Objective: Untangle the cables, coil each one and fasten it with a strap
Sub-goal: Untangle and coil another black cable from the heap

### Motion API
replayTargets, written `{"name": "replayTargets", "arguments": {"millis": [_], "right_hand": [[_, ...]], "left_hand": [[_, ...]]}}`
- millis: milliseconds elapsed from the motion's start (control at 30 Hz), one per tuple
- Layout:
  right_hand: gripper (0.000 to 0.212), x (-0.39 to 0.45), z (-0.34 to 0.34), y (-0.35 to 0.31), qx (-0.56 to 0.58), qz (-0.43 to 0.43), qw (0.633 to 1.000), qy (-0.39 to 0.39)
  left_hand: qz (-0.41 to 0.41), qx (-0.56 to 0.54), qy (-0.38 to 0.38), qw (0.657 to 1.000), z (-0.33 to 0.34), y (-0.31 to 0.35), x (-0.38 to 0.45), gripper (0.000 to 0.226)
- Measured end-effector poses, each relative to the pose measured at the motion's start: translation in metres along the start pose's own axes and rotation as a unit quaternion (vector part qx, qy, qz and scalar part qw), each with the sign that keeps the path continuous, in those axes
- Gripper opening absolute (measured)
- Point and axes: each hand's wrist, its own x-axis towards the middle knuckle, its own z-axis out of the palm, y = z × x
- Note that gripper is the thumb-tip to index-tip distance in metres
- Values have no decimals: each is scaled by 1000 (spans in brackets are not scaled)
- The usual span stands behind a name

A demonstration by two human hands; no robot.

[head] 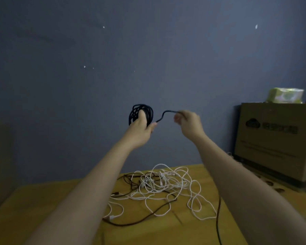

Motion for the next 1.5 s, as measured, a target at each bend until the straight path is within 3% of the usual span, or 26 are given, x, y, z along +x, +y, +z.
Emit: {"name": "replayTargets", "arguments": {"millis": [133, 233, 300, 333, 367, 400, 467, 533, 600, 667, 733, 800, 900, 967, 1033, 1100, 1200, 1267, 1300, 1333, 1400, 1433, 1500], "right_hand": [[27, -60, 25, 26, 199, 119, 957, -176], [25, -105, 35, 37, 252, 169, 899, -315], [25, -130, 34, 45, 338, 230, 839, -359], [25, -141, 31, 49, 348, 249, 829, -359], [25, -152, 27, 53, 313, 247, 848, -350], [25, -161, 24, 57, 229, 220, 888, -332], [21, -177, 16, 63, -9, 114, 954, -277], [23, -187, 6, 66, -224, 2, 947, -231], [21, -187, -12, 68, -304, -103, 935, -149], [14, -179, -32, 71, -284, -208, 934, -56], [13, -163, -41, 75, -254, -227, 940, 12], [16, -150, -34, 76, -175, -152, 972, 39], [14, -147, -10, 71, 57, -19, 997, 40], [6, -156, 5, 67, 199, 61, 976, 63], [8, -163, 14, 64, 260, 91, 955, 106], [9, -166, 18, 59, 233, 38, 962, 139], [20, -162, 23, 48, -31, -143, 975, 169], [27, -154, 33, 52, -106, -134, 977, 128], [25, -151, 39, 58, -101, -91, 989, 65], [22, -151, 46, 69, -59, -35, 997, -25], [17, -164, 60, 90, 78, 70, 977, -185], [18, -177, 69, 98, 136, 110, 960, -220], [17, -203, 86, 108, 217, 160, 940, -210]], "left_hand": [[-17, -68, 3, 998, 23, -28, -20, 29], [-16, -68, -4, 998, 37, -42, -30, 27], [-18, -64, -10, 998, 45, -50, -38, 28], [-21, -63, -14, 998, 50, -53, -43, 30], [-27, -56, -21, 998, 54, -56, -48, 34], [-34, -40, -30, 998, 59, -58, -53, 41], [-45, 8, -55, 997, 70, -63, -61, 49], [-56, 50, -81, 994, 82, -66, -70, 46], [-62, 78, -116, 988, 92, -67, -80, 44], [-60, 69, -159, 983, 102, -68, -92, 45], [-50, 8, -202, 978, 109, -66, -106, 43], [-24, -94, -239, 966, 112, -61, -119, 33], [-8, -229, -280, 932, 107, -45, -135, 10], [-4, -266, -296, 917, 99, -37, -143, 23], [-7, -272, -295, 916, 92, -37, -147, 44], [-21, -242, -272, 931, 88, -45, -146, 43], [-60, -216, -257, 940, 94, -61, -147, 33], [-72, -225, -260, 936, 97, -63, -150, 30], [-81, -256, -253, 929, 97, -62, -152, 28], [-91, -293, -239, 921, 95, -59, -153, 27], [-100, -342, -192, 914, 91, -60, -150, 27], [-101, -353, -172, 914, 89, -64, -148, 27], [-115, -365, -146, 912, 88, -73, -147, 29]]}}
